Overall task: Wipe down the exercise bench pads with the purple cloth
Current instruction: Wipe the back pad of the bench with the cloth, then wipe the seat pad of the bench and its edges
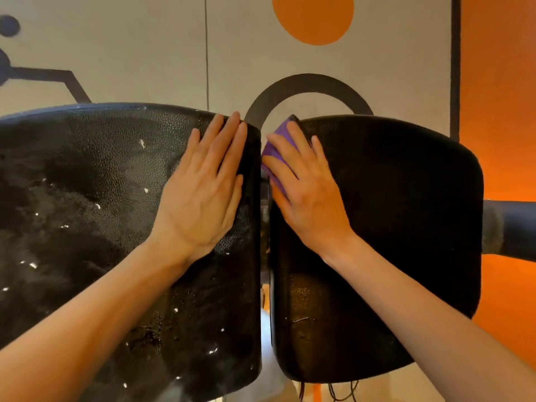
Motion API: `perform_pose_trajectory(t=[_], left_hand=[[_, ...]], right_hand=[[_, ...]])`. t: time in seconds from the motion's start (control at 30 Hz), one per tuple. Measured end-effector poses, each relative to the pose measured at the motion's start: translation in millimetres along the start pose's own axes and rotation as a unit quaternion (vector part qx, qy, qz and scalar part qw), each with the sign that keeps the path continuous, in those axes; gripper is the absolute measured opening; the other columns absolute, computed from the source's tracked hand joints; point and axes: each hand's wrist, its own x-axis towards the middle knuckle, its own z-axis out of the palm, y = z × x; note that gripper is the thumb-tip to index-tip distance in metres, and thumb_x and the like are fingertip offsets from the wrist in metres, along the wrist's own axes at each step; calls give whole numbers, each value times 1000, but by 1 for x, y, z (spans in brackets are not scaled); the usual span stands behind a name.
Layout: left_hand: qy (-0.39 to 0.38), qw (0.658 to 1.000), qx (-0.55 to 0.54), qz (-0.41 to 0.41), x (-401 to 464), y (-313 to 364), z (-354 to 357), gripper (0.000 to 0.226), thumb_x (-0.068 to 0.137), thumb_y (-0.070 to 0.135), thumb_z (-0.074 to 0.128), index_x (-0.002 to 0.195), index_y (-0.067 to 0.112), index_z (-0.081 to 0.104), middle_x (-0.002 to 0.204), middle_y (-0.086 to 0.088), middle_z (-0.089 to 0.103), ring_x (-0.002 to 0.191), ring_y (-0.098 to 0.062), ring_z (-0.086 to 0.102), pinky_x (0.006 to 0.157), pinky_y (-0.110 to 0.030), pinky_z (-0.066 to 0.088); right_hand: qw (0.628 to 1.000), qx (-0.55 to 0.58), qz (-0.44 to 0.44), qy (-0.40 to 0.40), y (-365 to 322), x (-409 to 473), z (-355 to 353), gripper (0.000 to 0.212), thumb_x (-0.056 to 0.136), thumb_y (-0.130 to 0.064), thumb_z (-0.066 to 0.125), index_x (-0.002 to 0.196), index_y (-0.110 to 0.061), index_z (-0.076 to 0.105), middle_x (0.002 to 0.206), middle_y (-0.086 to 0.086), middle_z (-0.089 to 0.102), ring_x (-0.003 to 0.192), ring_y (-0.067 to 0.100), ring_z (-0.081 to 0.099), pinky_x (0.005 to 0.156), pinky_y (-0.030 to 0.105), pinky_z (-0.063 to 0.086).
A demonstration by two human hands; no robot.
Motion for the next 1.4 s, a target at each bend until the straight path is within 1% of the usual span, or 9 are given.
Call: perform_pose_trajectory(t=[0.2, 0.37, 0.63, 0.7, 0.83, 0.97, 1.13, 1.27, 1.4], left_hand=[[-24, 1000, 15, 8, -45, -1, 4, 61, 101, 28, 32, 155, 6, 13, 164, -11, 8, 152, -23, 6, 124, -37, 4], [-27, 999, 21, 23, -55, -9, 8, 60, 102, 30, 30, 155, 6, 12, 164, -11, 6, 152, -24, 6, 125, -39, 6], [-14, 999, 5, 40, -57, -10, 8, 60, 103, 27, 32, 154, 4, 11, 164, -13, 6, 152, -28, 5, 124, -43, 9], [-11, 999, 4, 47, -58, -10, 8, 59, 104, 27, 31, 154, 3, 11, 164, -13, 6, 152, -28, 5, 124, -44, 10], [-4, 998, 2, 58, -58, -12, 9, 59, 104, 27, 32, 154, 3, 11, 164, -13, 5, 152, -28, 4, 125, -42, 8], [-5, 998, 6, 60, -58, -13, 10, 60, 104, 28, 31, 154, 3, 11, 164, -13, 4, 152, -28, 3, 125, -40, 5], [-6, 998, 21, 60, -58, -13, 10, 60, 105, 29, 29, 155, 3, 9, 164, -14, 2, 152, -28, 2, 124, -40, 2], [-8, 998, 21, 57, -57, -12, 10, 60, 104, 27, 31, 154, 3, 9, 164, -13, 2, 152, -29, 2, 125, -40, 3], [-11, 998, 26, 57, -58, -12, 12, 61, 104, 27, 31, 155, 4, 7, 164, -13, 1, 152, -28, 1, 125, -40, 3]], right_hand=[[991, -28, -105, -77, -12, -63, -4, 29, 98, -20, 43, 114, -13, 66, 140, 5, 54, 141, 26, 36, 118, 46, 24], [997, -60, -34, -39, -12, -9, 0, 30, 101, -19, 40, 115, -9, 64, 139, 8, 53, 145, 27, 28, 120, 48, 18], [979, 29, -114, -164, -54, -181, -7, 32, 100, -23, 41, 123, -17, 62, 141, 2, 51, 146, 21, 22, 121, 39, 21], [985, 26, -104, -134, -43, -142, -4, 33, 102, -21, 38, 120, -12, 64, 139, 6, 54, 144, 26, 30, 118, 44, 27], [1000, 8, -2, -30, -24, -55, 6, 28, 99, -16, 43, 113, -5, 65, 140, 10, 51, 144, 31, 29, 120, 44, 16], [997, 51, 11, -57, -49, -147, 9, 30, 99, -13, 47, 125, -9, 61, 149, 7, 42, 148, 29, 20, 121, 47, 17], [988, 72, -47, -130, -67, -241, 0, 49, 89, -15, 59, 137, -17, 49, 152, 2, 36, 148, 25, 20, 123, 38, 16], [997, 36, -32, -65, -42, -152, 6, 40, 96, -11, 50, 135, -13, 52, 151, 6, 40, 145, 29, 26, 119, 46, 25], [998, 33, 51, 2, -37, -91, 16, 41, 96, -5, 45, 137, -9, 51, 153, 8, 36, 147, 30, 22, 121, 46, 16]])
